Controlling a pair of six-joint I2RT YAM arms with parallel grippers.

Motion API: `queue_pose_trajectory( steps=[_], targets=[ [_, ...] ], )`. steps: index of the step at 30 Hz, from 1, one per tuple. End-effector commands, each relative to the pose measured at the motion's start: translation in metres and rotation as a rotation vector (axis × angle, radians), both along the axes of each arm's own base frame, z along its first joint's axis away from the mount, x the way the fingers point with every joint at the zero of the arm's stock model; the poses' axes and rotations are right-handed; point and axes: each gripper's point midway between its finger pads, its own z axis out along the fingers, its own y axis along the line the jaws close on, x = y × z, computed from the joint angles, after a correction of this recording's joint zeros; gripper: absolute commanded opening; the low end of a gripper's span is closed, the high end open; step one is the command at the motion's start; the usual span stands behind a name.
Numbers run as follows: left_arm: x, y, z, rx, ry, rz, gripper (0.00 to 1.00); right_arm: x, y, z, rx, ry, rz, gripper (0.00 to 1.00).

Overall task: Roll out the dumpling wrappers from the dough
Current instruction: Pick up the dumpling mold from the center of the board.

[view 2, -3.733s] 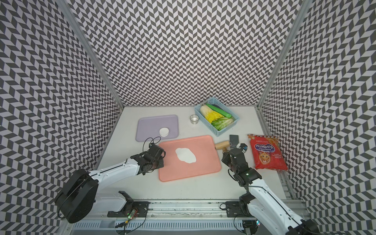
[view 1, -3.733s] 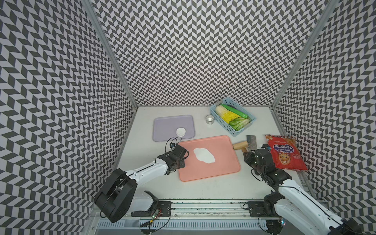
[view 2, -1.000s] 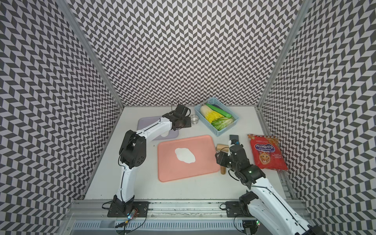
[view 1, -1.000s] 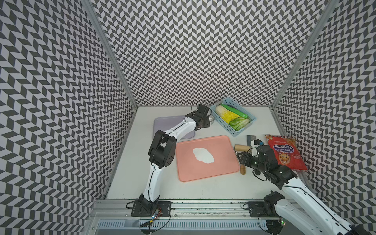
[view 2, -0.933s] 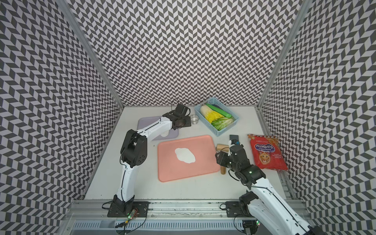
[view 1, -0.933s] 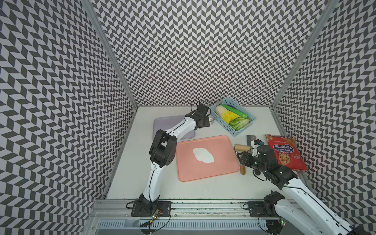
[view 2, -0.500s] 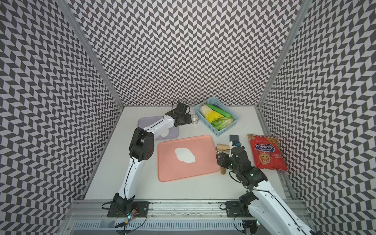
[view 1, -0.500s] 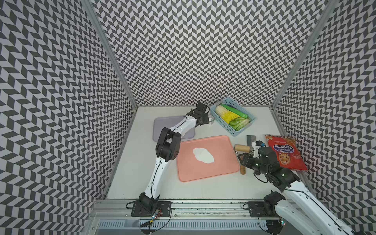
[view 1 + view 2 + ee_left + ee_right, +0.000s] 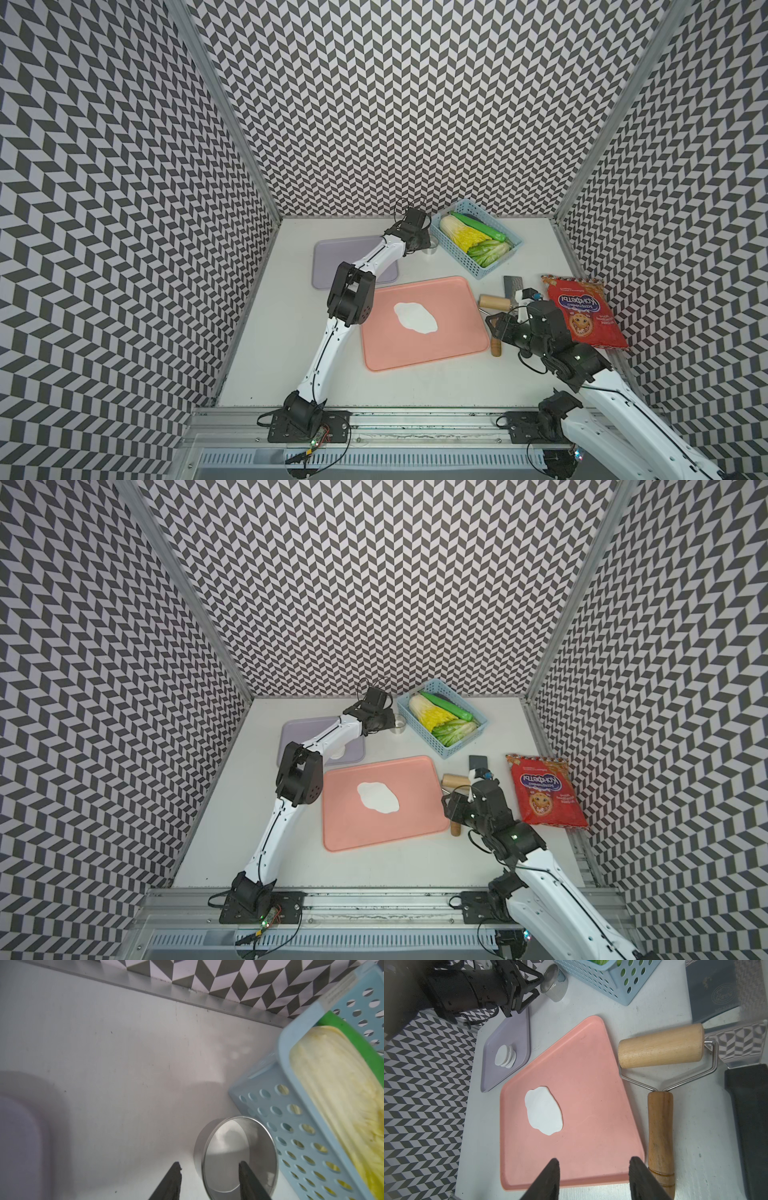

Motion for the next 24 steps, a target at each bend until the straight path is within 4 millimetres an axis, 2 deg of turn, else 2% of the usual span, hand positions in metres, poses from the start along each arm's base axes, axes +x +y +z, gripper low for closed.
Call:
queue_pose_trajectory(
  steps=[1,4,7,9,13,15,19,24],
  targets=[
    [-0.002,0.003,-0.011,0.021,0.027,-0.006,0.41,0.001,-0.002,-0.002,-0.007,-0.006,-0.017,0.55],
    [-0.001,0.006,-0.011,0.026,0.030,-0.002,0.35,0.002,-0.003,-0.003,-0.010,-0.007,-0.022,0.55],
    [-0.002,0.006,-0.010,0.031,0.030,-0.006,0.26,0.003,-0.003,-0.003,-0.012,-0.007,-0.026,0.55],
    [-0.002,0.008,-0.011,0.034,0.035,-0.007,0.16,0.003,-0.004,-0.003,-0.013,-0.007,-0.027,0.55],
    [-0.006,0.011,-0.004,0.049,0.041,-0.006,0.06,0.003,-0.003,-0.003,-0.013,-0.011,-0.025,0.55],
    [-0.008,0.014,0.006,0.057,0.034,-0.008,0.00,0.003,-0.003,-0.004,-0.015,-0.011,-0.020,0.55],
    [-0.017,0.022,0.037,0.076,0.004,-0.012,0.00,0.005,0.001,-0.003,-0.012,-0.017,-0.001,0.56],
    [-0.047,0.034,0.069,0.095,-0.002,-0.031,0.00,0.012,0.009,0.010,-0.010,-0.049,0.043,0.54]
  ],
)
